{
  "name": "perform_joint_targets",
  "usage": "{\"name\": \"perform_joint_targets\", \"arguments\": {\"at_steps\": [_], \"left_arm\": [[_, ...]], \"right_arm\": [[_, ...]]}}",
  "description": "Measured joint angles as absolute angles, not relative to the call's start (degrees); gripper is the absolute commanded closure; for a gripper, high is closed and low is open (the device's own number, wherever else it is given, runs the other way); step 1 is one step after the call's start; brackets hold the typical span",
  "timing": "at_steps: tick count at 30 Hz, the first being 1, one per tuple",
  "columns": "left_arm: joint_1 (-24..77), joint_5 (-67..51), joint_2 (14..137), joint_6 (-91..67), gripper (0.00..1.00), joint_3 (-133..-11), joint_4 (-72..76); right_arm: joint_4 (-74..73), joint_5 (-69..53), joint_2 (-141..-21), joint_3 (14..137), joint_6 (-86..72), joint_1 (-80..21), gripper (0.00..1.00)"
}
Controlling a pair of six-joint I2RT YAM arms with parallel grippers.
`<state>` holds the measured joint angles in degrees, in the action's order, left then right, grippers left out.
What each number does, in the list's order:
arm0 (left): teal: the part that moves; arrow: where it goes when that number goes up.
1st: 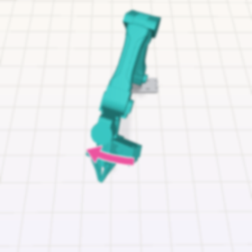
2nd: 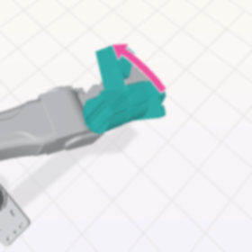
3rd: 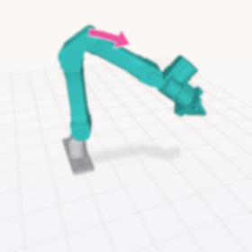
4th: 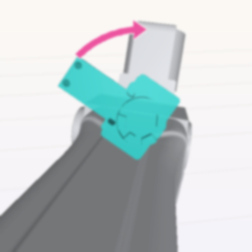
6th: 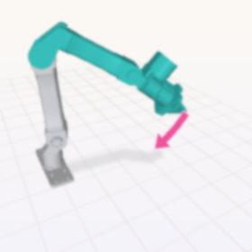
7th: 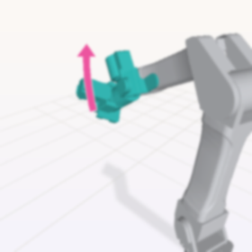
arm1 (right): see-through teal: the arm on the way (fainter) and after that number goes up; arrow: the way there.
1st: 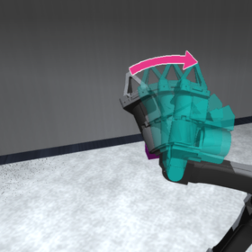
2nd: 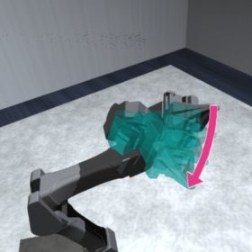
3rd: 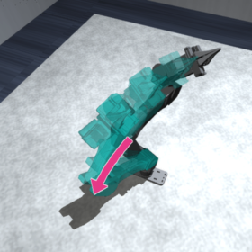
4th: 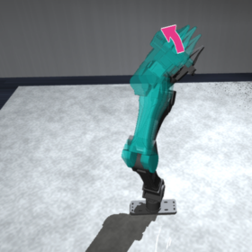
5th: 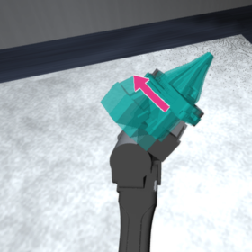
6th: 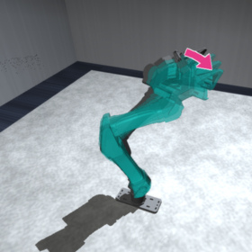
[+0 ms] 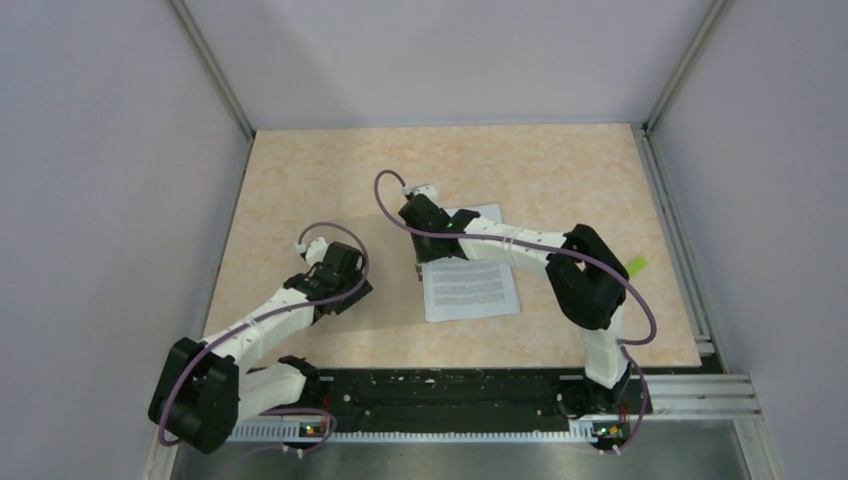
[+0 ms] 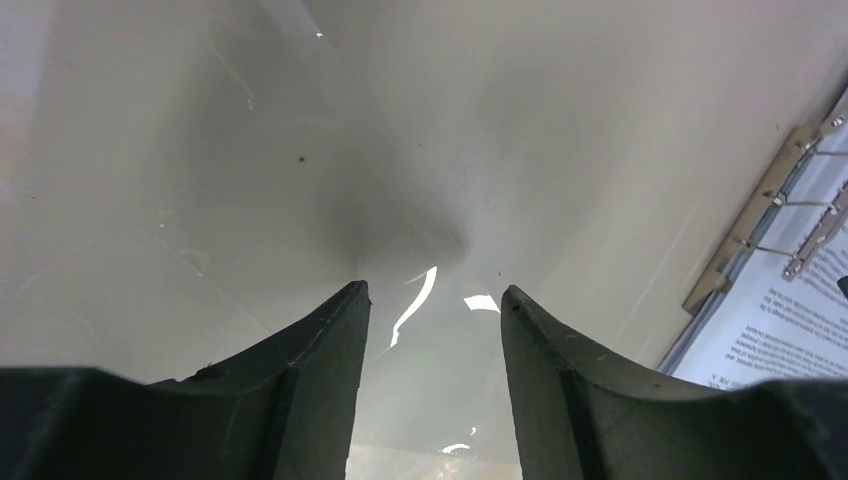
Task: Put the files into the folder
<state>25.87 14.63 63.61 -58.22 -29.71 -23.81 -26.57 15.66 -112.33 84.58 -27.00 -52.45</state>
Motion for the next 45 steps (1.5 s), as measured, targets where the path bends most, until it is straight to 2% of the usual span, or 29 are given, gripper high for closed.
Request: {"name": "perform_joint_targets", "arguments": {"at_steps": [17, 30, 36, 45], "left_arm": [[25.9, 19.5, 65.3, -60.1, 0.43, -29.4, -24.0], [25.9, 20.4, 66.3, -60.2, 0.43, -29.4, -23.8], [25.9, 20.7, 66.6, -60.4, 0.43, -29.4, -23.6], [25.9, 21.1, 67.0, -61.4, 0.43, -29.6, -23.6]], "right_arm": [[-23.7, 16.7, -117.0, 86.4, -27.7, -52.4, 0.77], [-22.8, 18.6, -117.3, 85.5, -27.7, -52.3, 0.84], [-21.8, 18.9, -117.3, 85.0, -27.7, -52.3, 0.93], [-18.3, 18.7, -115.2, 81.1, -27.7, -52.3, 0.95]]}}
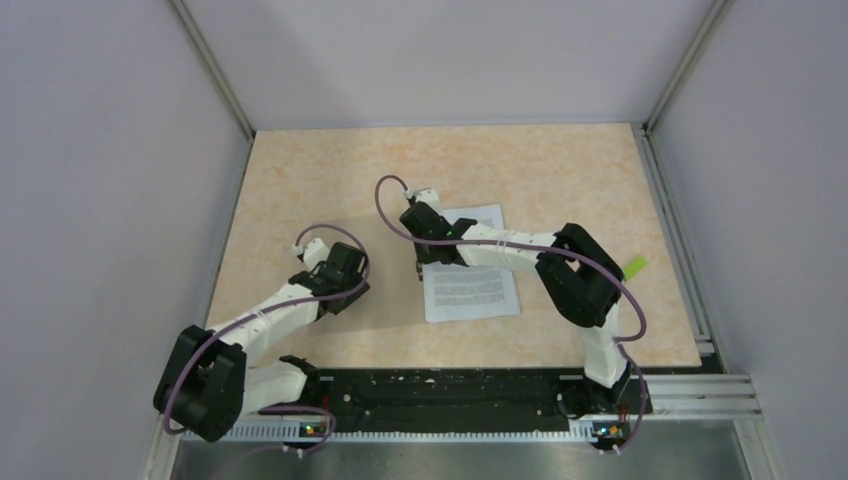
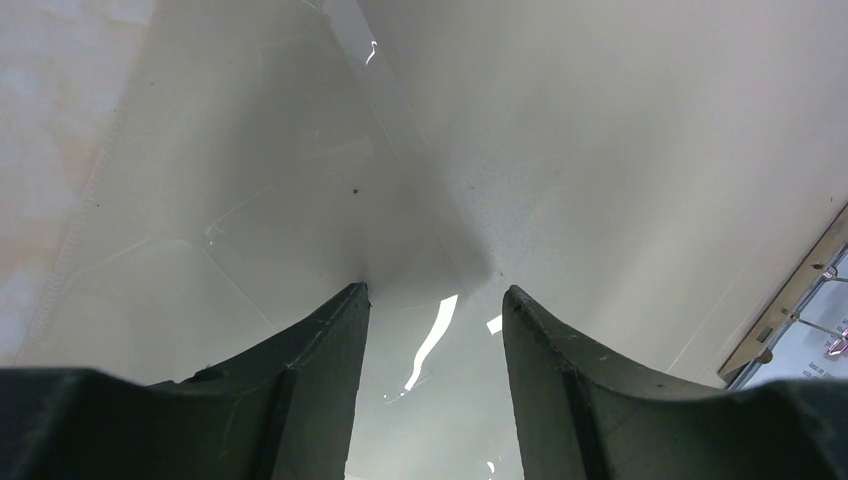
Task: Put the files into the folder
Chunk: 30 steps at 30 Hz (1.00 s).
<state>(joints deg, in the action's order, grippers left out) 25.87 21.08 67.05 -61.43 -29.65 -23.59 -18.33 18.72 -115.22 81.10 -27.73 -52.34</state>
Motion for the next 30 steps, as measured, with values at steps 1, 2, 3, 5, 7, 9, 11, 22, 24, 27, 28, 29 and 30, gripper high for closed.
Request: {"name": "perform_joint_targets", "arguments": {"at_steps": [1, 2, 3, 5, 7, 9, 11, 22, 24, 27, 28, 29, 30], "left_arm": [[25.9, 21.1, 67.1, -61.5, 0.43, -29.7, -23.6], [25.9, 21.1, 67.3, -61.6, 0.42, -29.8, -23.6], [25.9, 21.1, 67.4, -61.6, 0.42, -29.8, -23.6], [25.9, 21.2, 67.7, -61.8, 0.42, -30.0, -23.6], [25.9, 21.3, 67.9, -62.1, 0.42, -30.1, -23.6], [25.9, 21.3, 68.2, -62.7, 0.42, -30.3, -23.6], [25.9, 21.3, 68.6, -63.2, 0.42, -30.5, -23.6], [25.9, 20.5, 70.4, -65.1, 0.42, -31.7, -22.5], [25.8, 20.4, 70.6, -65.5, 0.42, -31.8, -22.4], [25.8, 19.9, 71.2, -66.2, 0.42, -32.2, -21.9], [25.8, 19.7, 71.4, -66.5, 0.42, -32.2, -21.5], [25.9, 19.3, 71.6, -66.6, 0.42, -32.4, -21.2], [25.9, 18.9, 71.9, -66.9, 0.42, -32.6, -20.9]], "right_arm": [[-17.9, 18.6, -114.9, 80.6, -27.7, -52.3, 0.95], [-17.5, 18.4, -114.6, 80.1, -27.7, -52.3, 0.95], [-17.1, 18.3, -114.3, 79.5, -27.7, -52.3, 0.95], [-16.3, 17.9, -113.7, 78.6, -27.7, -52.3, 0.95], [-15.4, 17.6, -113.2, 77.6, -27.7, -52.3, 0.95], [-14.8, 17.2, -112.6, 76.5, -27.8, -52.3, 0.96], [-14.2, 16.9, -112.2, 75.7, -27.7, -52.3, 0.96], [-13.6, 16.4, -111.9, 73.1, -27.6, -52.1, 0.98], [-13.0, 16.2, -111.9, 72.9, -27.5, -51.7, 0.98], [-11.8, 15.2, -111.9, 72.7, -26.8, -50.6, 0.98], [-11.3, 14.8, -111.9, 72.6, -26.5, -50.1, 0.98], [-10.7, 14.2, -111.9, 72.3, -26.0, -49.4, 0.98], [-10.4, 13.7, -111.9, 72.3, -25.6, -48.9, 0.98]]}}
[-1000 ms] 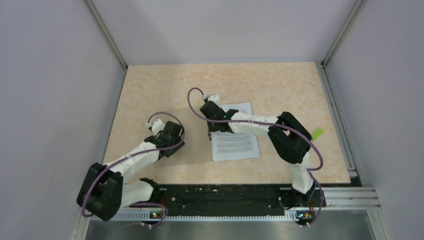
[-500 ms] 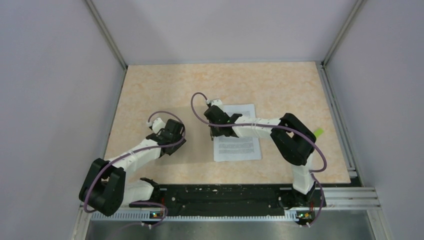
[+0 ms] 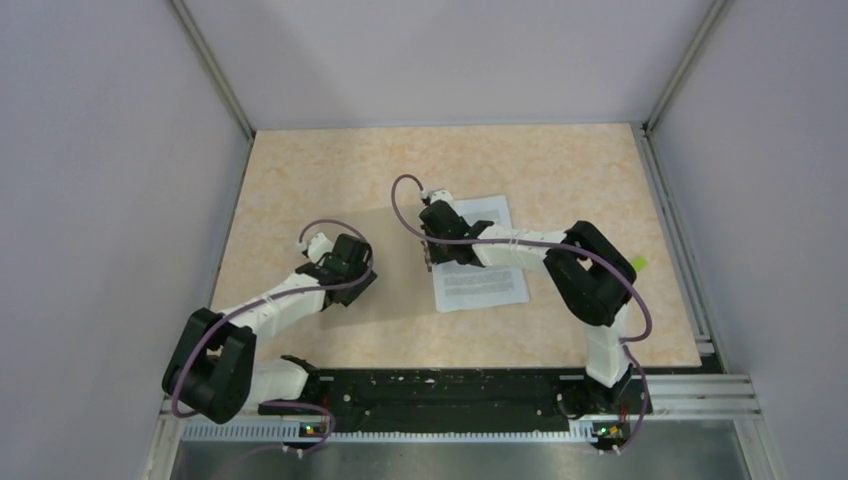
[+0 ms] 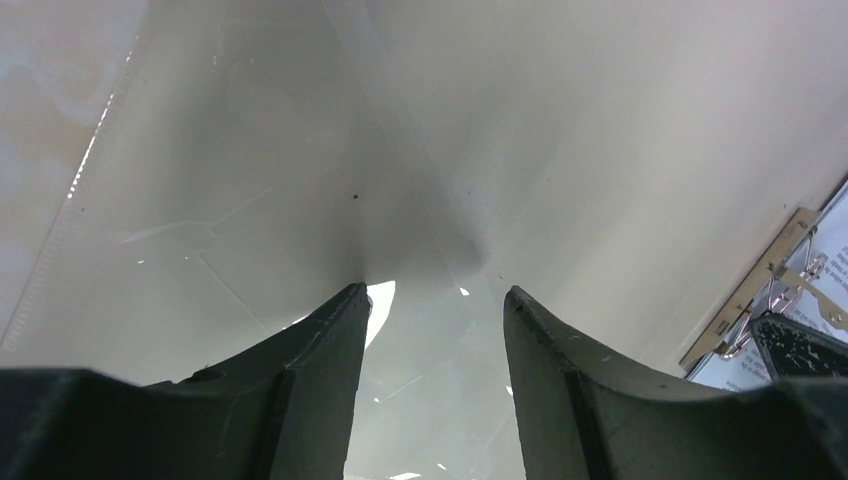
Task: Put the files into the folder
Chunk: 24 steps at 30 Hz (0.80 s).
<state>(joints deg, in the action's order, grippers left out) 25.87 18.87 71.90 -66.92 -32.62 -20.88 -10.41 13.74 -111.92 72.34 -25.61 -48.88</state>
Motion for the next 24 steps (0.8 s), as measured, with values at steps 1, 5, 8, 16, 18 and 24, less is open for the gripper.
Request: {"name": "perform_joint_targets", "arguments": {"at_steps": [1, 5, 8, 16, 18, 24], "left_arm": [[25.9, 18.5, 72.2, -67.2, 0.42, -32.8, -20.6], [25.9, 17.0, 73.7, -67.7, 0.42, -33.9, -19.9], [25.9, 16.6, 74.5, -67.6, 0.42, -34.5, -19.9], [25.9, 16.3, 74.6, -67.6, 0.42, -34.6, -19.9], [25.9, 16.3, 74.6, -67.6, 0.42, -34.6, -19.9], [25.9, 16.3, 74.7, -67.6, 0.42, -34.6, -19.7]], "right_arm": [[-9.8, 13.1, -112.0, 72.3, -25.1, -48.2, 0.98], [-8.4, 11.6, -112.5, 72.3, -23.0, -46.4, 0.98], [-7.9, 10.8, -112.7, 72.6, -21.6, -45.9, 0.97], [-8.3, 10.0, -112.7, 72.9, -20.0, -45.8, 0.88], [-8.9, 9.8, -112.7, 73.3, -19.8, -45.8, 0.87], [-11.8, 9.8, -112.4, 74.4, -19.3, -45.8, 0.78]]}}
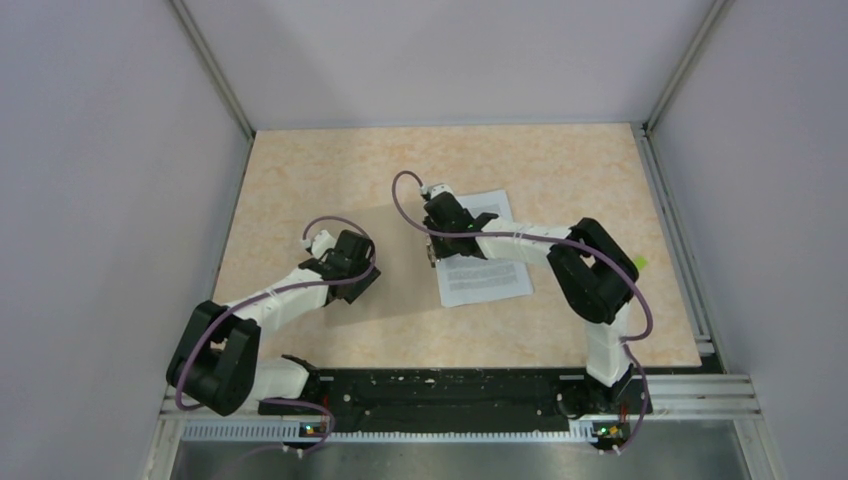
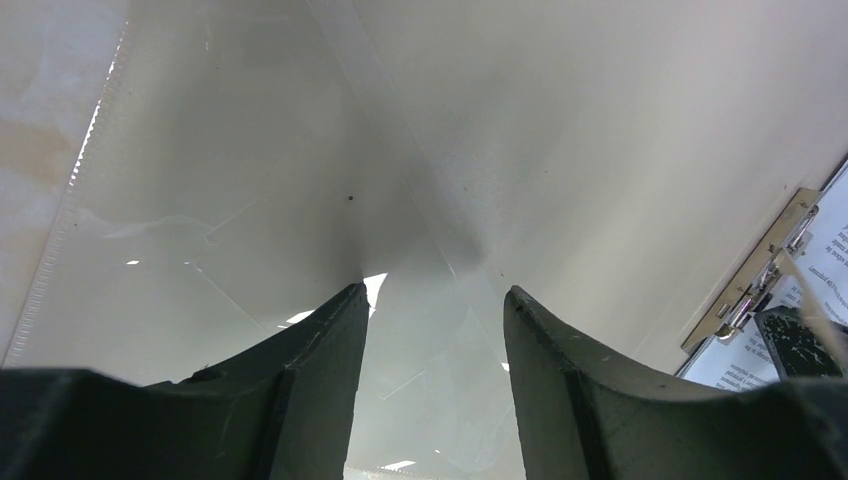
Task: Put the files into the folder
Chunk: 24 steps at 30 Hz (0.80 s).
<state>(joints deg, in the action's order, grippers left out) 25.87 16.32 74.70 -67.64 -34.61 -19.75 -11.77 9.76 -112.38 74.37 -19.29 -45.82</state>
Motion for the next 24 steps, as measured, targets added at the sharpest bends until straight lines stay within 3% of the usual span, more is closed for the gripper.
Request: {"name": "perform_joint_targets", "arguments": {"at_steps": [13, 24], "left_arm": [[25.9, 16.3, 74.9, -67.6, 0.42, -34.8, -19.7], [25.9, 16.3, 74.9, -67.6, 0.42, -34.8, -19.7]], "right_arm": [[-18.4, 11.2, -105.7, 74.9, -18.8, -46.3, 0.74], [-27.0, 17.0, -107.5, 89.3, -17.1, -52.2, 0.82]]}}
